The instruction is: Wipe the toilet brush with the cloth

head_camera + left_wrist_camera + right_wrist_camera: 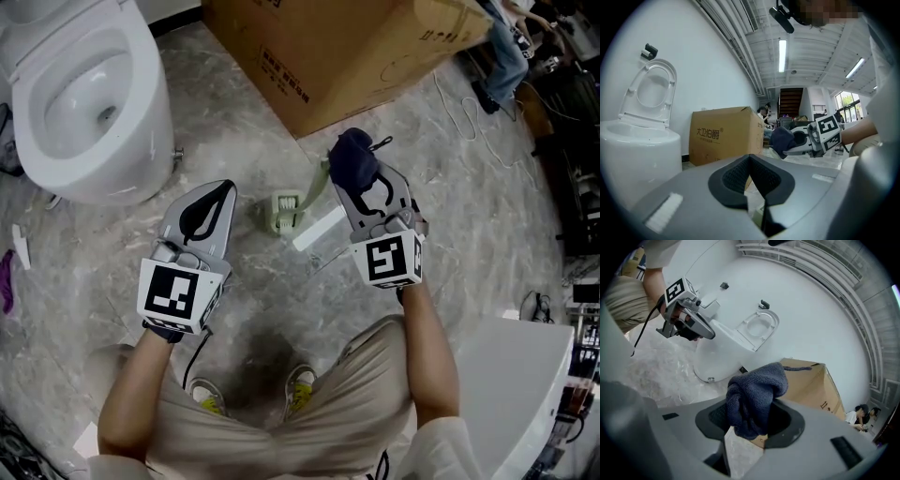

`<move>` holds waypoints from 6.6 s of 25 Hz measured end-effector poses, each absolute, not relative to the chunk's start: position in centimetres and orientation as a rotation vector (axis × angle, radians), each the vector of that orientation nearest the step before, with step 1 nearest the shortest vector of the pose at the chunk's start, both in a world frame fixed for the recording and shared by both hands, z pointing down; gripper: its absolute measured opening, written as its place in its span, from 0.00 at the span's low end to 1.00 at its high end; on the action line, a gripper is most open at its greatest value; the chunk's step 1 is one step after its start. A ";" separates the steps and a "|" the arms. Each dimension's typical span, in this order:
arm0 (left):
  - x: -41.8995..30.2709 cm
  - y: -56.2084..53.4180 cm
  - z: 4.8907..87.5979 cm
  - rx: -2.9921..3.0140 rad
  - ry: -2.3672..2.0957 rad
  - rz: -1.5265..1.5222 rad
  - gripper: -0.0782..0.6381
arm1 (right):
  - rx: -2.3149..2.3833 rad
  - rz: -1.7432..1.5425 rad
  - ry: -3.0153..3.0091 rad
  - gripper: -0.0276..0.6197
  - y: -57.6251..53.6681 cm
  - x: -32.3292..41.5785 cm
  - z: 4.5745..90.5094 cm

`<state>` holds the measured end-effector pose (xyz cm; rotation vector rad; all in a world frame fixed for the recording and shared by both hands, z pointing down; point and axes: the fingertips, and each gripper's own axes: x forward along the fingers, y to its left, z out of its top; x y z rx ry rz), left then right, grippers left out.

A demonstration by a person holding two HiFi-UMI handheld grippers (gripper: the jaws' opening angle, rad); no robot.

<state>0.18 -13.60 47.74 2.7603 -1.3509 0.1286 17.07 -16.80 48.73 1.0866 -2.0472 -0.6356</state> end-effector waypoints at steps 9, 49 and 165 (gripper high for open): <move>0.0 -13.5 47.6 2.777 -1.358 0.147 0.11 | 0.962 -0.530 -2.024 0.32 -15.7 16.9 51.9; 4.1 -14.2 49.0 2.848 -1.138 0.245 0.11 | 1.063 -0.756 -1.950 0.31 -14.9 13.2 46.7; 1.3 -15.1 49.3 2.732 -1.235 0.269 0.11 | 0.525 -0.499 -1.707 0.31 -11.8 15.9 64.4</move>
